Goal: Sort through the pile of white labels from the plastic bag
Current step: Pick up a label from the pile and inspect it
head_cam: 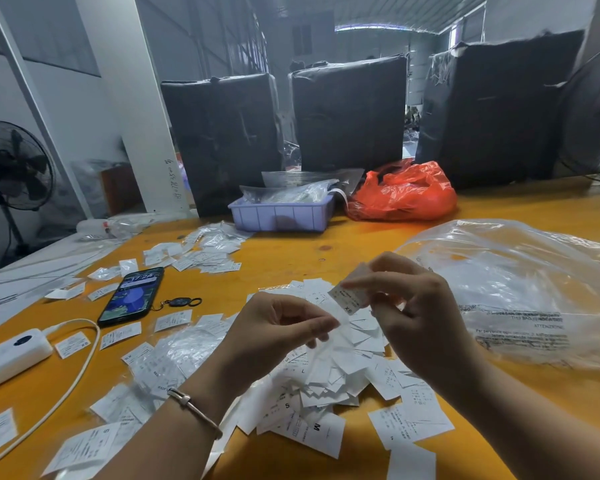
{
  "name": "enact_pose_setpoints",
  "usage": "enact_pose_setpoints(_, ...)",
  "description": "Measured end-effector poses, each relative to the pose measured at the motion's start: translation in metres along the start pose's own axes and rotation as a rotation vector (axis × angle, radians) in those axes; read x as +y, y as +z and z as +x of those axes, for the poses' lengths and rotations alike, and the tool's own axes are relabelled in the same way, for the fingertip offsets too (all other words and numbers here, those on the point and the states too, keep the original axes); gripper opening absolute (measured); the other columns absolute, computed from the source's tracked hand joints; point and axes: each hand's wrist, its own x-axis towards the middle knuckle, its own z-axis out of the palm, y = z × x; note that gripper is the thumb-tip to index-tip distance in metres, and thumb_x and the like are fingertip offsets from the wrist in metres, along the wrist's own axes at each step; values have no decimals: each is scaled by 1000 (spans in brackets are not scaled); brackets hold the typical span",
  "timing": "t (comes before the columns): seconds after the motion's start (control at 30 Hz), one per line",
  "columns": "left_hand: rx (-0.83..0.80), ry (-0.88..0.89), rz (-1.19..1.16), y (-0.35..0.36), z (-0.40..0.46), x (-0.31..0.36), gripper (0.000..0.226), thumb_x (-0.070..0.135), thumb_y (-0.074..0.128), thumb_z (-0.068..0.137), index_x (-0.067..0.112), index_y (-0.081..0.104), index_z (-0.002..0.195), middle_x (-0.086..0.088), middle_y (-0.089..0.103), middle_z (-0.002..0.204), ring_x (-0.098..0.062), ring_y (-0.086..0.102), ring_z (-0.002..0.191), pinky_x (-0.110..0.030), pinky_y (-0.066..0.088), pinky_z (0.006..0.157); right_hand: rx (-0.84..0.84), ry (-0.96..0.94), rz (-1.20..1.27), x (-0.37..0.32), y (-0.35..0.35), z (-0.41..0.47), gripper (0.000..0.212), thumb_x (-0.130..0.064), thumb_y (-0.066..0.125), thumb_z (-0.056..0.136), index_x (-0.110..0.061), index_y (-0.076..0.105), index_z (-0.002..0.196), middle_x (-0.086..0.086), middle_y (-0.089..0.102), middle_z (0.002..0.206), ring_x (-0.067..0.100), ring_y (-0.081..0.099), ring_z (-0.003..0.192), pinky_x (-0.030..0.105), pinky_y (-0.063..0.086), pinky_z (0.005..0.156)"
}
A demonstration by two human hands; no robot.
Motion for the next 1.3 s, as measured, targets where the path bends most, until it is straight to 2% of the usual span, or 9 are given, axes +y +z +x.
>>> enact_pose_setpoints(0.17, 24, 41, -33, -3, 0, 2, 26, 32, 73, 75, 10, 80, 85, -8, 73, 75, -11, 64, 67, -16, 49, 61, -232, 133, 166, -1, -1, 3, 23, -37, 71, 83, -15, 77, 86, -9, 67, 85, 8, 65, 80, 27, 54, 65)
enact_pose_setpoints(0.33, 9, 66, -31, -2, -1, 2, 20, 29, 73, 77, 14, 80, 88, -5, 74, 76, -9, 66, 69, -15, 50, 62, -174, 194, 316, 2, 1, 3, 4, -8, 73, 80, -6, 76, 78, 3, 69, 76, 19, 66, 71, 39, 56, 68)
enact_pose_setpoints(0.47, 108, 109, -57, -3, 0, 4, 19, 26, 73, 75, 11, 78, 85, -7, 76, 76, -15, 69, 66, -18, 52, 59, -149, 282, 397, 4, 1, 2, 5, -6, 73, 79, -5, 76, 76, 6, 69, 75, 24, 66, 72, 33, 54, 65)
enact_pose_setpoints(0.6, 153, 147, 42, -2, -1, 4, 20, 26, 71, 77, 9, 77, 86, -4, 77, 75, -18, 73, 63, -18, 51, 54, -65, 286, 275, 4, 2, 0, 7, -5, 71, 78, -9, 76, 75, 2, 70, 72, 21, 66, 69, 32, 56, 64)
enact_pose_setpoints(0.7, 164, 205, 79, 0, -1, 5, 18, 20, 73, 76, 6, 77, 86, -3, 76, 73, -15, 73, 61, -13, 51, 53, 155, 167, 132, -2, -1, 1, 21, 6, 67, 78, -13, 75, 84, -4, 70, 79, 15, 67, 73, 35, 56, 68)
enact_pose_setpoints(0.8, 169, 244, 88, 0, -3, 5, 19, 19, 74, 74, 5, 76, 86, -3, 76, 73, -15, 73, 61, -15, 54, 56, 271, 16, 109, -10, -5, 1, 35, 3, 70, 81, -18, 67, 109, -10, 68, 94, 7, 67, 85, 22, 57, 68)
enact_pose_setpoints(0.97, 170, 239, 92, 0, -3, 7, 18, 21, 75, 73, 8, 77, 85, -1, 77, 73, -14, 73, 61, -13, 52, 56, 203, -78, 86, -13, -2, -2, 52, 4, 74, 76, -15, 57, 121, -14, 63, 96, -9, 62, 93, 6, 50, 70)
enact_pose_setpoints(1.07, 166, 246, 93, 1, -2, 7, 18, 20, 75, 73, 8, 77, 86, -1, 77, 73, -14, 73, 61, -12, 52, 56, 168, -72, 111, -12, -3, -2, 55, 10, 73, 75, -17, 56, 121, -4, 66, 93, 1, 65, 91, 8, 51, 71)
enact_pose_setpoints(1.3, 156, 258, 93, 1, -3, 7, 22, 21, 76, 72, 6, 77, 87, -2, 77, 74, -14, 73, 62, -13, 52, 57, 119, -58, 76, -7, -1, -3, 49, 9, 70, 78, -15, 61, 119, -3, 67, 88, 7, 66, 83, 22, 57, 70)
